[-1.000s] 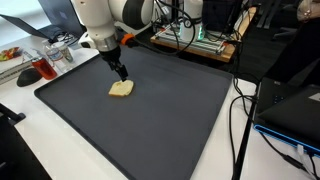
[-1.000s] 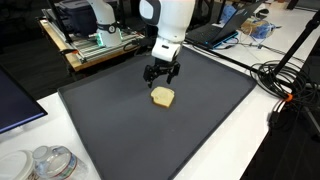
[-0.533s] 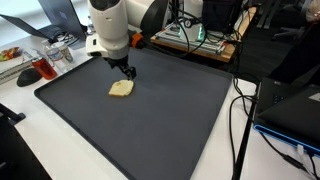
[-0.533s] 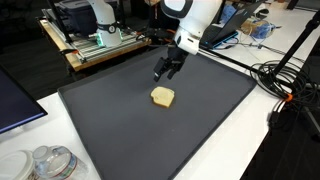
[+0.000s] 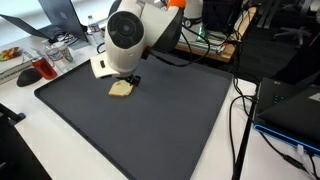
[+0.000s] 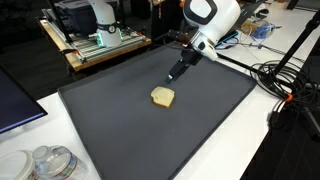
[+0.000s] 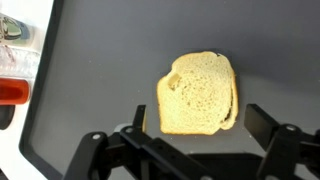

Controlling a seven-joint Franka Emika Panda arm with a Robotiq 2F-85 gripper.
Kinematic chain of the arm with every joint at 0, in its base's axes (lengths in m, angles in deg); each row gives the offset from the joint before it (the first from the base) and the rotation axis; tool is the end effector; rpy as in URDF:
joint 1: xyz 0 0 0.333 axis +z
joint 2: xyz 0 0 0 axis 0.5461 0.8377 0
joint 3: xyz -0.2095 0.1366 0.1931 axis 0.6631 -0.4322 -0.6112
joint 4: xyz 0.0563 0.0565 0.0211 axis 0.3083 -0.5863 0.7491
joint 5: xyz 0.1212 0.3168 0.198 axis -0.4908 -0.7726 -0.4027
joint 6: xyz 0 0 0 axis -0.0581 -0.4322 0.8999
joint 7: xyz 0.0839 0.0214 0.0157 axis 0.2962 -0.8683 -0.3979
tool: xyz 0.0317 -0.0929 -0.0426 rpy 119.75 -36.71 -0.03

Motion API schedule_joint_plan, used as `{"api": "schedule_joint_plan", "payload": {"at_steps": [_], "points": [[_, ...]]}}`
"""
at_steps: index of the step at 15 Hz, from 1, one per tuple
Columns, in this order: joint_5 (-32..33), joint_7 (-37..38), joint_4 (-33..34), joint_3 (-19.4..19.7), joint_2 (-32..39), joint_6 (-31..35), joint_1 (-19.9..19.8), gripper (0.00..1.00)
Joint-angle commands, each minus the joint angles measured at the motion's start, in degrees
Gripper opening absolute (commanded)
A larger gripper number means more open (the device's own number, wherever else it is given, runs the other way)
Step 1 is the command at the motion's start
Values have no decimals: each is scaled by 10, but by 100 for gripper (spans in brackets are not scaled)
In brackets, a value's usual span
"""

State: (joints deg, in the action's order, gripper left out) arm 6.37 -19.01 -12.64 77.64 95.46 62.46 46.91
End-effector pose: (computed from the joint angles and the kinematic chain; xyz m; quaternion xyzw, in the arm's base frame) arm 0.6682 0.0586 0.1984 0.9384 0.1151 -0.1383 0.2949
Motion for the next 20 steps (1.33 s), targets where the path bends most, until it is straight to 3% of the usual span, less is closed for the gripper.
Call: {"api": "schedule_joint_plan", "payload": {"at_steps": [1,8,15,20], "points": [[12,-46,105,-7,78,-61,2,100],[-10,-70,191,-9,141,-103,-6,100],[-98,15,74,-25,35,-48,-31,100],[-113,109,-54,-16,-72,63,-28,100]]}}
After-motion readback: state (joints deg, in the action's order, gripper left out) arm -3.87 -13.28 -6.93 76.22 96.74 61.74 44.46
